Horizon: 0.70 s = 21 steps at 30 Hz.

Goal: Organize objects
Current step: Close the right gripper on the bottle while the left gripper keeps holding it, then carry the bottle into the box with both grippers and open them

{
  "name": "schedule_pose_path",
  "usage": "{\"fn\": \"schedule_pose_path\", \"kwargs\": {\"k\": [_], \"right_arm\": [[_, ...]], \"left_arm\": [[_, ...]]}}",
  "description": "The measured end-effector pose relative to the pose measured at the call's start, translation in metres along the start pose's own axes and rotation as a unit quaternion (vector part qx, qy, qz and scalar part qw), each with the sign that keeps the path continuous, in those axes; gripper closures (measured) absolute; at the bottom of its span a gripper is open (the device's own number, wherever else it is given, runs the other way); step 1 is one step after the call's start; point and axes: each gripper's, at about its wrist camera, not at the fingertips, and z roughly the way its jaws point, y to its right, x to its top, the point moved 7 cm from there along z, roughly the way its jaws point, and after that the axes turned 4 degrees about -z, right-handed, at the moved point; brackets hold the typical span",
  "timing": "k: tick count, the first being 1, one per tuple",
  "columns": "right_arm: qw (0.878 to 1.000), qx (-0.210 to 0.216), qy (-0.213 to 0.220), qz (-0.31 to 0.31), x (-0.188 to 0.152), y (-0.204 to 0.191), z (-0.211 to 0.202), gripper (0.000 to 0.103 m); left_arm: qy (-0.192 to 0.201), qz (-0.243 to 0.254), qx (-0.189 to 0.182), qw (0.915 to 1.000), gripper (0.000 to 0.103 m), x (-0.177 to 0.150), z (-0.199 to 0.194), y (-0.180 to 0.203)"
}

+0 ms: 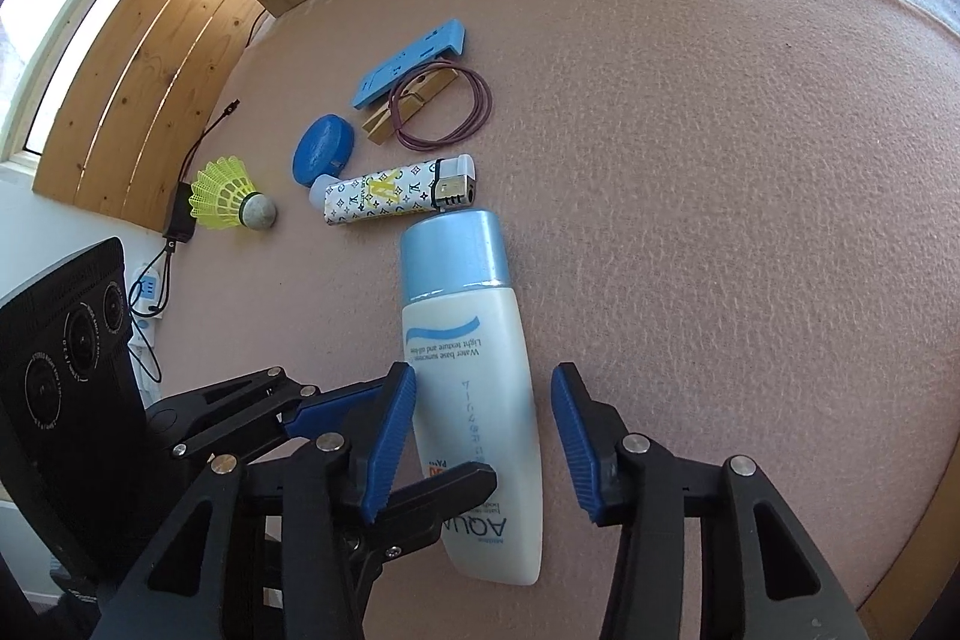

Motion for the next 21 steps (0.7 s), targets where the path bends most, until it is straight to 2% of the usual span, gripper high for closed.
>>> {"fn": "schedule_pose_path", "kwargs": {"k": [5,10,21], "right_arm": [[1.000,-0.002,0.007,0.007,-0.004,-0.001,-0.004,0.064],[1.000,-0.006,0.029,0.012,-0.013,-0.001,-0.023,0.064],[0.992,-0.025,0.113,0.053,-0.043,0.021,-0.104,0.064]], "left_arm": [[0.006,0.004,0.003,1.0000,0.056,-0.003,-0.003,0.007],[0.019,0.025,0.006,0.9995,0.057,-0.004,-0.010,0.030],[0.047,0.104,-0.010,0.9934,0.057,-0.010,-0.026,0.122]]}}
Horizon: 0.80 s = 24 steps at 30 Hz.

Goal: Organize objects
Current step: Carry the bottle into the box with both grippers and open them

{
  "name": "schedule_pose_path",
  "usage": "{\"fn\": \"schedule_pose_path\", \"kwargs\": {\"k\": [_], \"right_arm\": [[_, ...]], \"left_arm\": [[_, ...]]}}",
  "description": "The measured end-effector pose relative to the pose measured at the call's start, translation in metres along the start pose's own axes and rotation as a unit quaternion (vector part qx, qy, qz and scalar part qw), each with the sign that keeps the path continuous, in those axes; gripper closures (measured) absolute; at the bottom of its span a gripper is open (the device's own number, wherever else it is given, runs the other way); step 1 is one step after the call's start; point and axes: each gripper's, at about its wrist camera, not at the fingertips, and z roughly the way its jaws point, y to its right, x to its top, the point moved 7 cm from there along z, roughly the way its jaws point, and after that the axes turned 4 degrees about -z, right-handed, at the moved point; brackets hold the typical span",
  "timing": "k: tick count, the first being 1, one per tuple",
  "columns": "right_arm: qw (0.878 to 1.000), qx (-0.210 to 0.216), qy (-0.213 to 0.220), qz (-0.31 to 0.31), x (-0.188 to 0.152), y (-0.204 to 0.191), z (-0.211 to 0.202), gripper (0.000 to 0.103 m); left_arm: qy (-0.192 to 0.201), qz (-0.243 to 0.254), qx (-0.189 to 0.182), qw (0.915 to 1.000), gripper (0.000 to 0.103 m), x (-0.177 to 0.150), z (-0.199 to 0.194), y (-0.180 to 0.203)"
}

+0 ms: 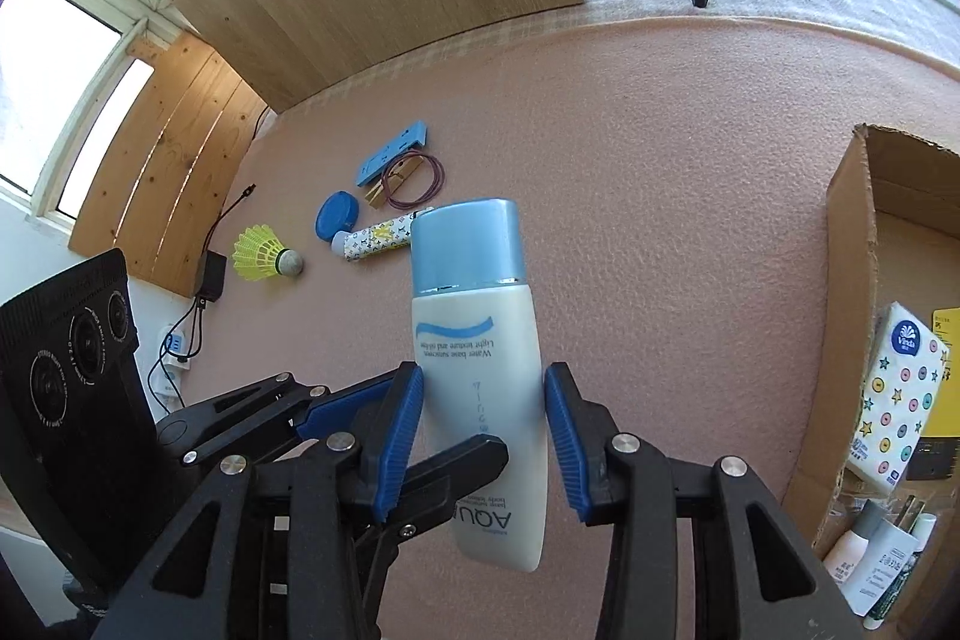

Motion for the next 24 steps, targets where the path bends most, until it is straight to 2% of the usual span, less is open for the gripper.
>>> {"fn": "schedule_pose_path", "kwargs": {"k": [12,24], "right_arm": [[0.996,-0.043,0.060,0.047,-0.016,0.071,-0.087,0.064],[0.990,-0.075,0.074,0.091,-0.032,0.152,-0.125,0.065]], "left_arm": [[-0.004,0.079,-0.044,0.9959,0.057,0.007,0.024,0.115],[-0.035,0.111,-0.068,0.9908,0.057,0.003,0.079,0.196]]}}
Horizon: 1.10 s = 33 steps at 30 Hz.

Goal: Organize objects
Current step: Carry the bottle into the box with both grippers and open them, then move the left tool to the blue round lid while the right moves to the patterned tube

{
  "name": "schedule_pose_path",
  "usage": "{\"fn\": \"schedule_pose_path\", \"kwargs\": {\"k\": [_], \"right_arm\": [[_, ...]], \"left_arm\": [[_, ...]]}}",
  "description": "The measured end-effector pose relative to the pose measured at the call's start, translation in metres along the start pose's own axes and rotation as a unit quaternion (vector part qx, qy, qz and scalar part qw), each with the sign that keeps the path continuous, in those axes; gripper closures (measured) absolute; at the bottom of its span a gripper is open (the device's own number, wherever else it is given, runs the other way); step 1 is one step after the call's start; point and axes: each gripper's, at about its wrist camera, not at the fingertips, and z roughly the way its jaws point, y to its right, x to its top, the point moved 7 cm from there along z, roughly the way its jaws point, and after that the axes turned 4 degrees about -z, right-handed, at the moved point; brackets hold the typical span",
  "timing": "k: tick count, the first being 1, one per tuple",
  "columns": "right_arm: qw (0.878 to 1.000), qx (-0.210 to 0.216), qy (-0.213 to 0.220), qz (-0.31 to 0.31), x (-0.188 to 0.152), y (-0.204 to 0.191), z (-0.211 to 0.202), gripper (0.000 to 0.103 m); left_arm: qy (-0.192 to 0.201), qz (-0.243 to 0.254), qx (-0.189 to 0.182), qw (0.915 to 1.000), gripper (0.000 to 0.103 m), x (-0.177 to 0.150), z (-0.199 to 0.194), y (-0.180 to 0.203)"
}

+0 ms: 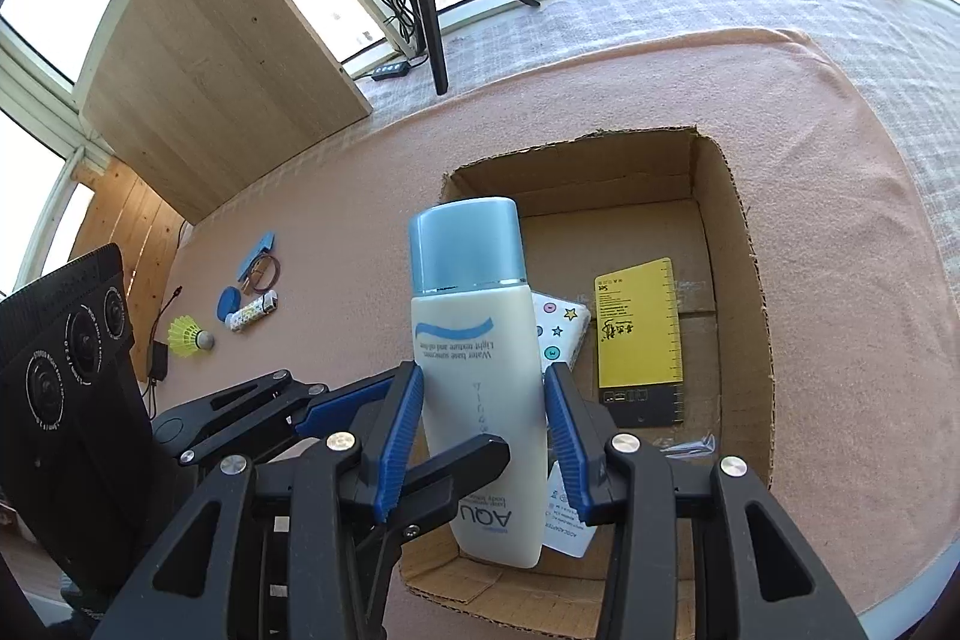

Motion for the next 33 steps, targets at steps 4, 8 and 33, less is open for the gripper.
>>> {"fn": "schedule_pose_path", "kwargs": {"k": [4,8,33], "right_arm": [[1.000,-0.005,-0.004,0.009,-0.001,0.018,0.001,0.065],[1.000,-0.007,-0.007,0.013,-0.002,0.028,0.001,0.064],[1.000,-0.020,0.013,-0.016,0.008,-0.007,0.002,0.035]], "left_arm": [[-0.011,0.002,-0.001,0.9999,0.057,0.002,0.016,0.009],[-0.017,0.003,0.000,0.9998,0.057,0.002,0.024,0.013],[0.002,-0.010,0.047,0.9988,0.025,-0.016,-0.041,-0.045]]}}
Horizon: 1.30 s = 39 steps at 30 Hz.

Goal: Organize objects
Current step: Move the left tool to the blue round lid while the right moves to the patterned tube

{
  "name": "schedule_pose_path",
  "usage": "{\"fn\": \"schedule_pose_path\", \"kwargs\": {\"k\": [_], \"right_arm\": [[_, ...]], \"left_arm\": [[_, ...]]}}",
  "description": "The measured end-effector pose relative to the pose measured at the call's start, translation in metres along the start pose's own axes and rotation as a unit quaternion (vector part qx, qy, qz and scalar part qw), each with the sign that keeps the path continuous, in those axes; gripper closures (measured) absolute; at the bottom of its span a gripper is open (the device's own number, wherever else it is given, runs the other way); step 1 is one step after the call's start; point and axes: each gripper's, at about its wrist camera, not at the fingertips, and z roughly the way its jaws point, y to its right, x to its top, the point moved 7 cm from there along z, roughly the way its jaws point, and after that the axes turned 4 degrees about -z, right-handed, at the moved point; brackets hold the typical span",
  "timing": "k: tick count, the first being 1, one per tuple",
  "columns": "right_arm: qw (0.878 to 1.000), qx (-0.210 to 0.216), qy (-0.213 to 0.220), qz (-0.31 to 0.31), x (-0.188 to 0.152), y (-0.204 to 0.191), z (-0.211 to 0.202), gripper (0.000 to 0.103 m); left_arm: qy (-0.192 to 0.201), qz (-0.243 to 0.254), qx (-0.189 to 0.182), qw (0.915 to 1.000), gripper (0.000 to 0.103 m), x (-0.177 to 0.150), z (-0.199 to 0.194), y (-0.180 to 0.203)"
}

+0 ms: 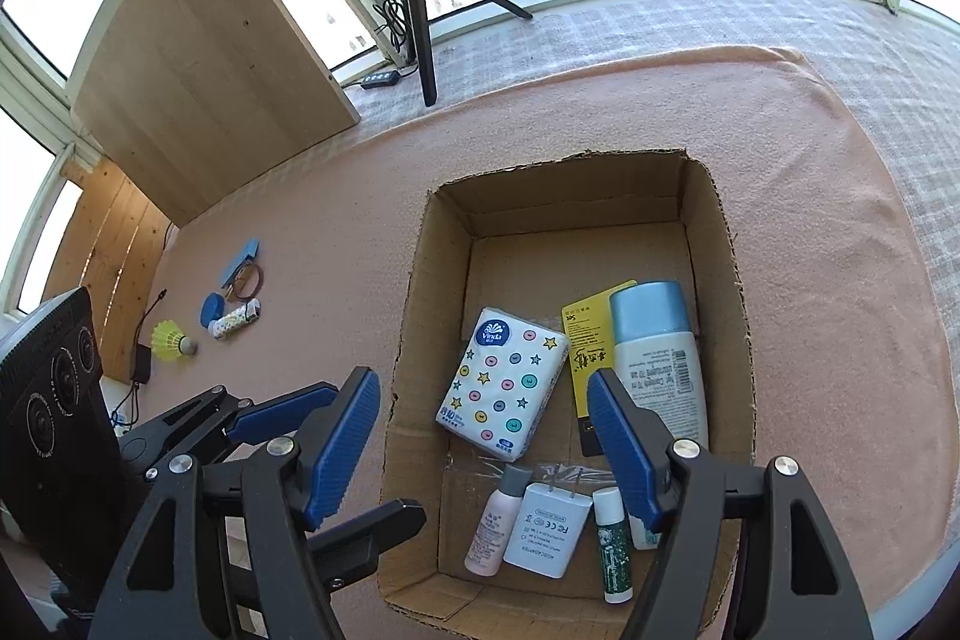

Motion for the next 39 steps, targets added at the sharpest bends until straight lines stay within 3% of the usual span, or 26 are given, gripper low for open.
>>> {"fn": "schedule_pose_path", "kwargs": {"k": [12,20,25,33,39], "right_arm": [[1.000,-0.001,-0.001,-0.032,0.003,-0.098,0.032,0.035],[0.997,0.007,-0.002,-0.082,0.007,-0.180,0.063,0.035],[0.994,0.023,-0.027,-0.103,0.009,-0.226,0.093,0.035],[0.992,0.028,-0.075,-0.102,0.021,-0.271,0.149,0.035],[0.989,0.027,-0.103,-0.104,0.032,-0.289,0.190,0.035]], "left_arm": [[0.021,-0.049,0.025,0.9983,0.025,-0.022,-0.079,-0.110],[0.027,-0.088,0.075,0.9929,0.025,-0.038,-0.120,-0.221],[0.028,-0.123,0.097,0.9872,0.025,-0.042,-0.139,-0.295],[0.020,-0.167,0.120,0.9784,0.025,-0.032,-0.143,-0.384],[0.010,-0.200,0.127,0.9713,0.030,-0.014,-0.116,-0.416]]}}
